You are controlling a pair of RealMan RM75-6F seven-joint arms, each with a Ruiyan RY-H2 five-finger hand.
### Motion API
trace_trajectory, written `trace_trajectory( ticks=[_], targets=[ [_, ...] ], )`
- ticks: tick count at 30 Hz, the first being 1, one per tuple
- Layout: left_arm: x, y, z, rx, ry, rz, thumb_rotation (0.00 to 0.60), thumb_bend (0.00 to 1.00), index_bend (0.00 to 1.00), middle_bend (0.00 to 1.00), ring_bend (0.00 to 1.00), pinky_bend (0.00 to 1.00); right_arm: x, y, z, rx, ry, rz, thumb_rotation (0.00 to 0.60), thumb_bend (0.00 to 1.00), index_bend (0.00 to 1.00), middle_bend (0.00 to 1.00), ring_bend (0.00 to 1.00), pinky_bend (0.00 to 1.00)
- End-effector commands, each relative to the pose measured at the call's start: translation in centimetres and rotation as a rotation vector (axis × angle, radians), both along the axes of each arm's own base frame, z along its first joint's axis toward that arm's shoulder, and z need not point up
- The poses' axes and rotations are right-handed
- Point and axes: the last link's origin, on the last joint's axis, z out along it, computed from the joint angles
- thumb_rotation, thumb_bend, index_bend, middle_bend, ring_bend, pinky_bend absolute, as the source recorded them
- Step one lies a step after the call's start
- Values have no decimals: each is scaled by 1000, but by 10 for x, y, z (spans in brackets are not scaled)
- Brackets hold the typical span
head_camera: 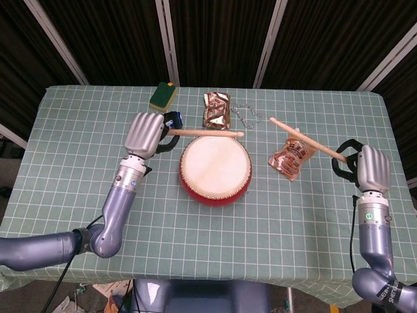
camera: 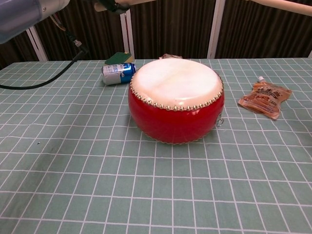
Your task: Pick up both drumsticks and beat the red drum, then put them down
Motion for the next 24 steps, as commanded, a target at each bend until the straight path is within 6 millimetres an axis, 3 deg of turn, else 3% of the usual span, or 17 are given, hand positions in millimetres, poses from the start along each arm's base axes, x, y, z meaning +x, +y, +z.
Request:
trace_trajectory(
  ticks=[1,6,10,14,16,19,24],
  targets=[
    [8,4,-17,15,-14,-30,600,507,773,1000,1000,1000,-3,-1,-1,8,-2,-5,600,689,970,1000,1000,1000],
    [-6,11,-50,-43,140,16,600,508,773,1000,1000,1000,-11,-3,-4,19,-1,-26,600,689,970,1000,1000,1000],
    [-29,20,-80,-132,427,121,600,510,774,1000,1000,1000,-15,-4,-5,25,2,-41,600,688,970,1000,1000,1000],
    [-45,22,-90,-222,792,264,600,512,774,1000,1000,1000,-16,-3,-6,31,5,-49,600,688,970,1000,1000,1000],
    [-38,21,-86,-248,867,319,600,512,775,1000,1000,1000,-17,-3,-6,35,9,-51,600,689,970,1000,1000,1000],
    [-19,23,-75,-234,758,325,600,512,776,1000,1000,1000,-18,-3,-6,32,16,-54,600,688,970,1000,1000,1000],
    [6,26,-38,-111,469,202,600,512,777,1000,1000,1000,-18,0,-6,30,23,-49,600,689,970,1000,1000,1000]
  ],
)
